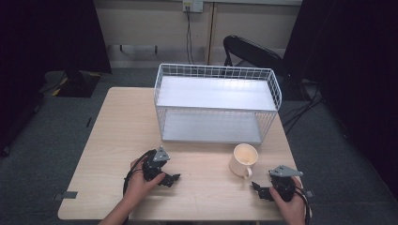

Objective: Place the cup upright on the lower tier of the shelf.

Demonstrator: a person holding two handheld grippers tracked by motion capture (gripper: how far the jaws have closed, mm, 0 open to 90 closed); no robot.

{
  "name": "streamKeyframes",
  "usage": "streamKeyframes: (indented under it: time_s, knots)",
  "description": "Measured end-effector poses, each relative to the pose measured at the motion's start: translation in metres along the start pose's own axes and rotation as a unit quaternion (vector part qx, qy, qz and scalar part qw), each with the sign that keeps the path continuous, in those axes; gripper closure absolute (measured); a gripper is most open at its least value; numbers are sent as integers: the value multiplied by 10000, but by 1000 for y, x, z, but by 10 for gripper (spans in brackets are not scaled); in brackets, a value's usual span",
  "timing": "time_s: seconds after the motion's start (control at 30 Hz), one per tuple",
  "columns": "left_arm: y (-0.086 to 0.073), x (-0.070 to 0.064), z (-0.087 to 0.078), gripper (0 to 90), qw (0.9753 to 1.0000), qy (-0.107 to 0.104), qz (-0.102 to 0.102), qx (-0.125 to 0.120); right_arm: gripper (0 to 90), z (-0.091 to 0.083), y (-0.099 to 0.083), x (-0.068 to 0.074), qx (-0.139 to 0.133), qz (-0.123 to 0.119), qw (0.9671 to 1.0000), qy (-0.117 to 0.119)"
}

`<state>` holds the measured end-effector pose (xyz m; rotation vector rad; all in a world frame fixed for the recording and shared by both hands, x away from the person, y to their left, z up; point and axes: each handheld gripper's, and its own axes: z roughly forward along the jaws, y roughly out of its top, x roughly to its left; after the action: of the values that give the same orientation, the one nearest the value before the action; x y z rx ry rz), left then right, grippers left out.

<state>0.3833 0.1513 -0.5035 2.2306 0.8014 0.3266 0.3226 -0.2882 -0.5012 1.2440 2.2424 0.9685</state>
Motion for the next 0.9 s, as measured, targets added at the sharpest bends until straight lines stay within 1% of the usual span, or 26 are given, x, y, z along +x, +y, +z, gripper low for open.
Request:
streamKeyframes:
  time_s: [0.3,0.43,0.47,0.53,0.57,0.6,0.67,0.77,0.8,0.83,0.9]
  knots:
    - [0,0,0,0,10000,0,0,-1,121,0,0,0,7,11,10000,12]
    - [0,0,0,0,10000,-2,-2,-1,129,-1,3,0,159,73,9998,12]
    - [0,0,0,0,10000,-1,1,-1,145,-2,5,-1,220,74,9997,37]
    - [0,0,0,0,10000,-1,-2,-6,141,-3,6,-1,217,119,9997,56]
    - [0,0,0,0,10000,-3,1,-4,145,-5,9,-1,287,125,9995,4]
    - [0,0,0,0,10000,-5,1,-4,146,-7,10,-1,299,113,9995,-29]
    - [0,0,0,0,10000,-6,0,-5,154,-9,12,-3,372,123,9992,-43]
    - [0,0,0,0,10000,-5,0,-5,158,-11,14,-5,383,141,9992,-44]
    - [0,0,0,0,10000,-6,2,-5,178,-14,17,-7,432,150,9990,4]
    - [0,0,0,0,10000,-6,2,-5,178,-14,17,-7,432,150,9990,4]
    - [0,0,0,0,10000,-6,2,-4,185,-20,23,-10,406,168,9990,23]
